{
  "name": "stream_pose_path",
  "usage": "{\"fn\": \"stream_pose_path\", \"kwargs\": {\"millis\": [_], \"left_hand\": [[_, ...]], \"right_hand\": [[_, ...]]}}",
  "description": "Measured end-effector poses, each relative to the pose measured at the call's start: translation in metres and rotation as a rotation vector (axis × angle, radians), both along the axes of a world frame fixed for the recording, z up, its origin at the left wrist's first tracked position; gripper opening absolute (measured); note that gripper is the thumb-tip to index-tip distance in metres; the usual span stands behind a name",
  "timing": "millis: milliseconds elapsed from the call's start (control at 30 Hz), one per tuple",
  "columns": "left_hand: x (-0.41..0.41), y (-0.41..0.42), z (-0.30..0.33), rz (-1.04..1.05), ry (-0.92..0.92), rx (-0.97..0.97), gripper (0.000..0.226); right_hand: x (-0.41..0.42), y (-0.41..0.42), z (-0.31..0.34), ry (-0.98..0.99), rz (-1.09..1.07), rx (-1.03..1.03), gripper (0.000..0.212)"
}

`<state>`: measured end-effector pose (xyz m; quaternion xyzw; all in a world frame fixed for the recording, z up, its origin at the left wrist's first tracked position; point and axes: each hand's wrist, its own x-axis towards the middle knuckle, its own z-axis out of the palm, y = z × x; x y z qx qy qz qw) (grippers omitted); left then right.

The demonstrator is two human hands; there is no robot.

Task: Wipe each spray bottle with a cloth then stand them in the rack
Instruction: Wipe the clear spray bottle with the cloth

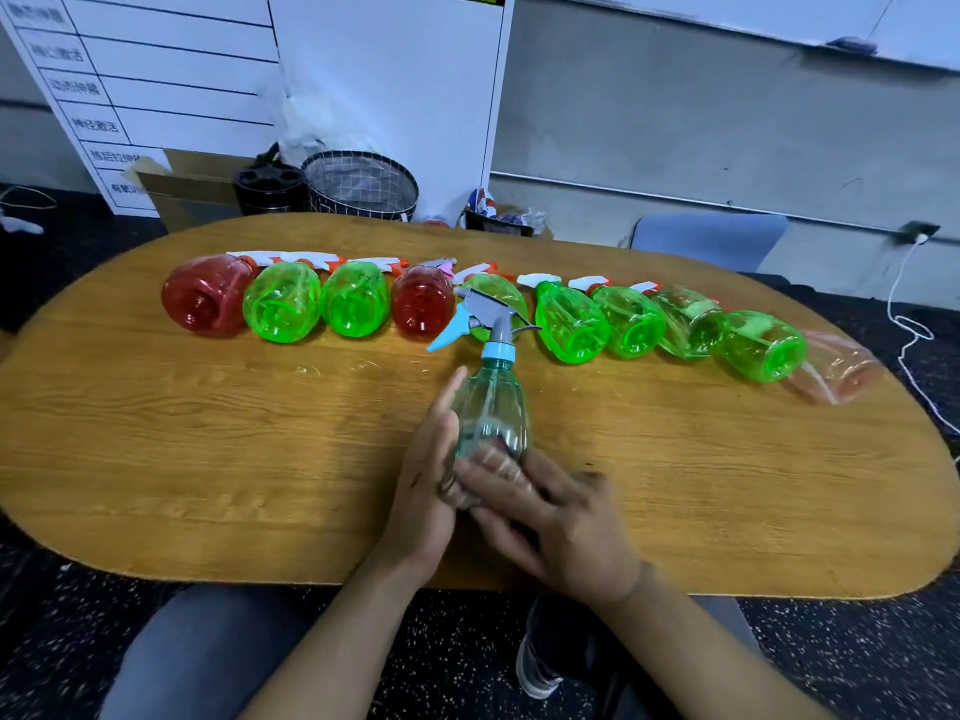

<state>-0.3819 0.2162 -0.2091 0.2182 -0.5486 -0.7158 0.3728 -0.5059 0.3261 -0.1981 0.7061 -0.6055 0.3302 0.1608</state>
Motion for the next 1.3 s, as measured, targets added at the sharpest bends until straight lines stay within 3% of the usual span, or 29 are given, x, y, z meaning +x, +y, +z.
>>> {"fn": "stream_pose_path", "kwargs": {"millis": [133, 300, 433, 567, 667, 1033, 1300], "left_hand": [[0.000, -0.002, 0.001, -0.004, 0.000, 0.008, 0.053], [-0.003, 0.000, -0.002, -0.026, -0.067, -0.071, 0.046], [0.002, 0.001, 0.007, -0.068, -0.038, -0.038, 0.049], [0.008, 0.001, 0.012, -0.098, -0.056, -0.063, 0.094], [0.008, -0.002, 0.011, -0.108, -0.037, -0.013, 0.082], [0.004, -0.001, -0.002, -0.084, -0.040, -0.033, 0.057], [0.001, -0.003, -0.004, -0.067, -0.031, -0.049, 0.053]], "right_hand": [[-0.006, -0.003, 0.003, 0.063, 0.021, -0.013, 0.036], [-0.025, -0.036, 0.031, -0.298, -0.255, 0.014, 0.046], [-0.016, -0.043, 0.029, -0.465, -0.225, 0.032, 0.043], [-0.009, -0.042, 0.027, -0.759, -0.186, -0.113, 0.032], [-0.009, -0.044, 0.025, -0.911, -0.179, -0.137, 0.029], [-0.008, -0.038, 0.019, -0.562, -0.305, 0.022, 0.039], [0.008, 0.007, -0.004, -0.032, -0.009, -0.043, 0.031]]}}
